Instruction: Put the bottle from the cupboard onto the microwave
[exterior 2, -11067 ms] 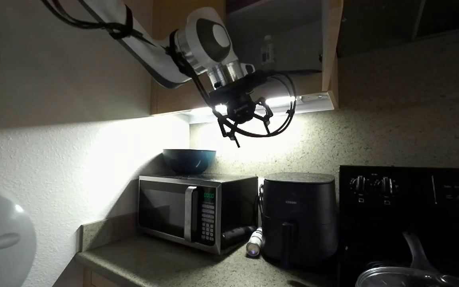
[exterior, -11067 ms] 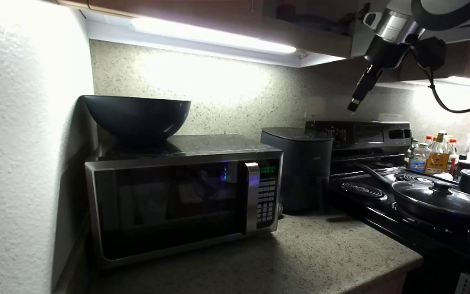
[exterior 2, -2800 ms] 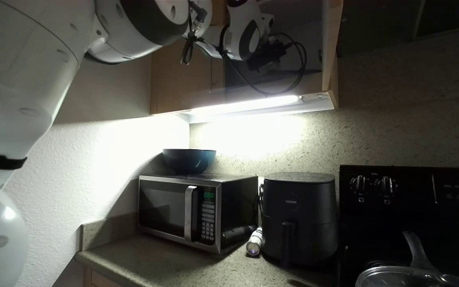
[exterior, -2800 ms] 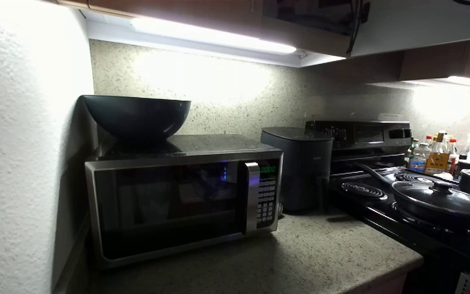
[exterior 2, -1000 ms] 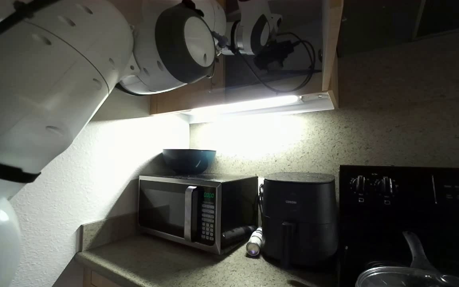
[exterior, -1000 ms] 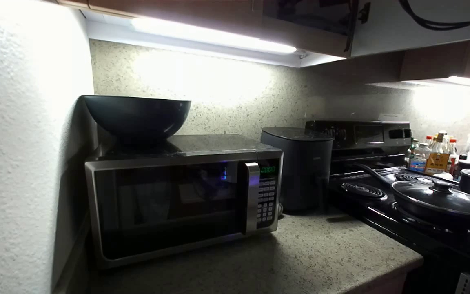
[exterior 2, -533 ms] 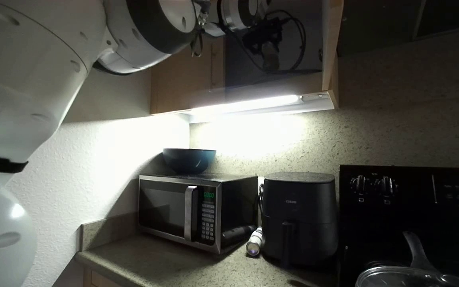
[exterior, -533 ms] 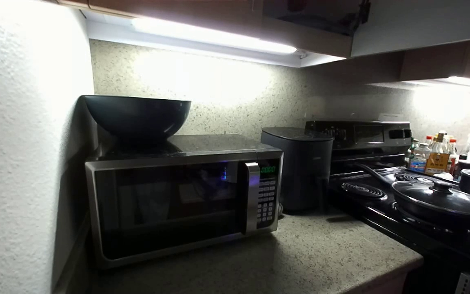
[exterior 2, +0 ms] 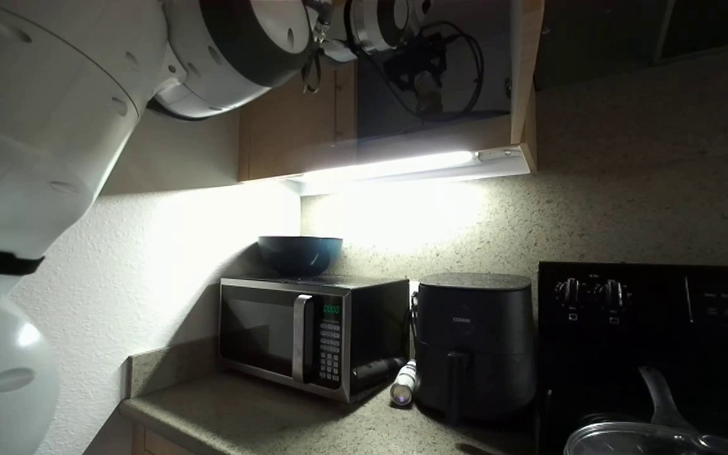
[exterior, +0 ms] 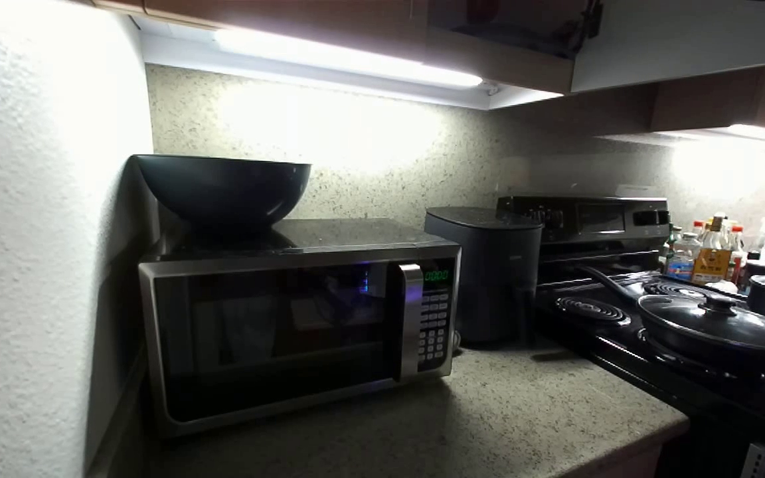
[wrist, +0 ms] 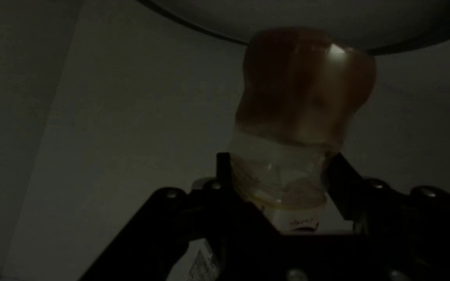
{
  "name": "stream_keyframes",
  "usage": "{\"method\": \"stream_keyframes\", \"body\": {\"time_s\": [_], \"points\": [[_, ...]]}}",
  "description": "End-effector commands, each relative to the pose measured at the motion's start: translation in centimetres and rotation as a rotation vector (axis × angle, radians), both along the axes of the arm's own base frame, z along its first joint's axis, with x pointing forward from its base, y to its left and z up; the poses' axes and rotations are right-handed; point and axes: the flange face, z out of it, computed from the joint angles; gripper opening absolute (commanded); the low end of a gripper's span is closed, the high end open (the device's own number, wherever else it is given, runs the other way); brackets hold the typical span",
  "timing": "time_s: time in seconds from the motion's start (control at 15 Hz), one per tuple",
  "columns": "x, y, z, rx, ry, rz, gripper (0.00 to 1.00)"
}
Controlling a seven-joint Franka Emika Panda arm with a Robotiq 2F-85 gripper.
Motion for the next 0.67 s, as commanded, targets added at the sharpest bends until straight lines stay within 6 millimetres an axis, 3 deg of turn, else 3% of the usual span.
{"method": "stream_keyframes", "body": {"time_s": [0.0,0.6], "points": [[-0.4,0.5,-0.2,-0.023,0.015,-0.001,0.36],[-4.4,2.4,-2.1,0.080,0.045,-0.085,0.36]]}}
